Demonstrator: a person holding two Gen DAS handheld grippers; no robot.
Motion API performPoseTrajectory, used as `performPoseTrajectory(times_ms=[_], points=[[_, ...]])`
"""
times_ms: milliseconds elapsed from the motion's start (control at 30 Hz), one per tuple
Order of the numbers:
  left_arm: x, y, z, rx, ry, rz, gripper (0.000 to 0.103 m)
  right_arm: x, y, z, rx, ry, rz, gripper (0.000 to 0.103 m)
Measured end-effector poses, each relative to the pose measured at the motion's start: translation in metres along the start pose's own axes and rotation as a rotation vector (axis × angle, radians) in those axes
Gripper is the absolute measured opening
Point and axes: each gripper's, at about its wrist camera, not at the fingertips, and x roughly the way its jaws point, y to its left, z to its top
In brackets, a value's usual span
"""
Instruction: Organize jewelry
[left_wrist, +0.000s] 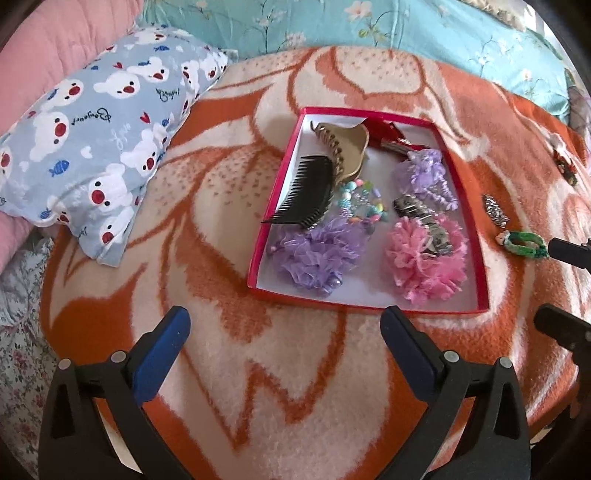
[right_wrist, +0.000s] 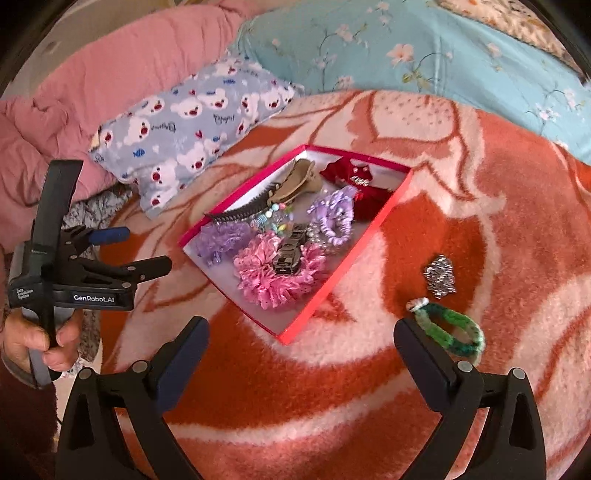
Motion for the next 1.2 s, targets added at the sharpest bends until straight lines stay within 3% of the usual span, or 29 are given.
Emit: performPoseTrajectory(times_ms=[267, 633, 1200], points=[[0.000, 0.006, 0.013, -0.014, -0.007, 0.030, 0.103, 0.029, -0.003, 0.021, 0.054, 0.042, -0.010, 0.101], [-0.010, 0.005, 0.025, -0.001, -0.050, 0.047, 0.103, 0.034, -0.003, 0.042, 0.081, 0.040, -0.059, 0.101], [-0.003, 0.010, 0.027, -0.055, -0.043, 0.029, 0.103, 0.049, -0.005, 0.044, 0.120, 0.060, -0.078, 0.101]])
